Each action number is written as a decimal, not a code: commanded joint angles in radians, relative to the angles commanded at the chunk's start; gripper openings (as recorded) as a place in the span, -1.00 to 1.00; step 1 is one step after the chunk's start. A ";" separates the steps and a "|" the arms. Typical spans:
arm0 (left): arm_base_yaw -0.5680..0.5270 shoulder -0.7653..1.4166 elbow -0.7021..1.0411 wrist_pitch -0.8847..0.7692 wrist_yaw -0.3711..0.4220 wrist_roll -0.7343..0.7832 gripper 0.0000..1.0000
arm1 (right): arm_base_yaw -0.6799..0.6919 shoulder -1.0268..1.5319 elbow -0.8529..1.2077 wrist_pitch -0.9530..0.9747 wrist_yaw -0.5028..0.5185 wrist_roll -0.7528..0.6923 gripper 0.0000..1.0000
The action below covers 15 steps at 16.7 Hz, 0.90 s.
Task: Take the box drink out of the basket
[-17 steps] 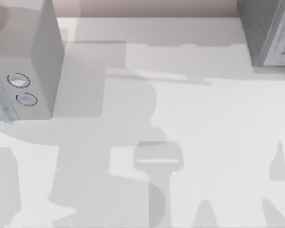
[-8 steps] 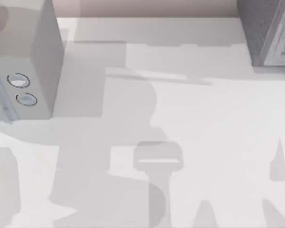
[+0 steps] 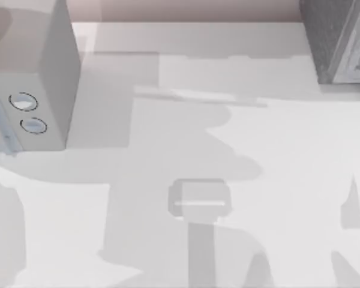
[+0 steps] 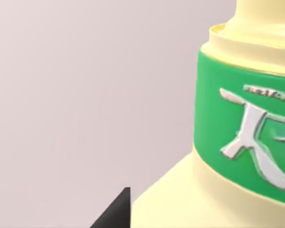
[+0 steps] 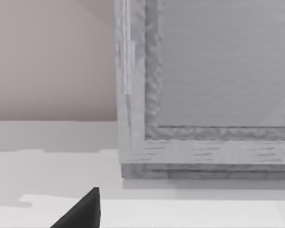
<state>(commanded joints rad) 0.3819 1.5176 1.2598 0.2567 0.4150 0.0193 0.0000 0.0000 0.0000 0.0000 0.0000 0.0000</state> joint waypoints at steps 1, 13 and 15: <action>-0.001 -0.001 0.046 -0.041 -0.001 0.000 -1.00 | 0.000 0.000 0.000 0.000 0.000 0.000 1.00; -0.004 0.040 0.412 -0.363 -0.012 -0.003 -1.00 | 0.000 0.000 0.000 0.000 0.000 0.000 1.00; -0.004 0.040 0.412 -0.363 -0.012 -0.003 -1.00 | 0.000 0.000 0.000 0.000 0.000 0.000 1.00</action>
<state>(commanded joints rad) 0.3776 1.5571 1.6721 -0.1062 0.4032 0.0166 0.0000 0.0000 0.0000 0.0000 0.0000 0.0000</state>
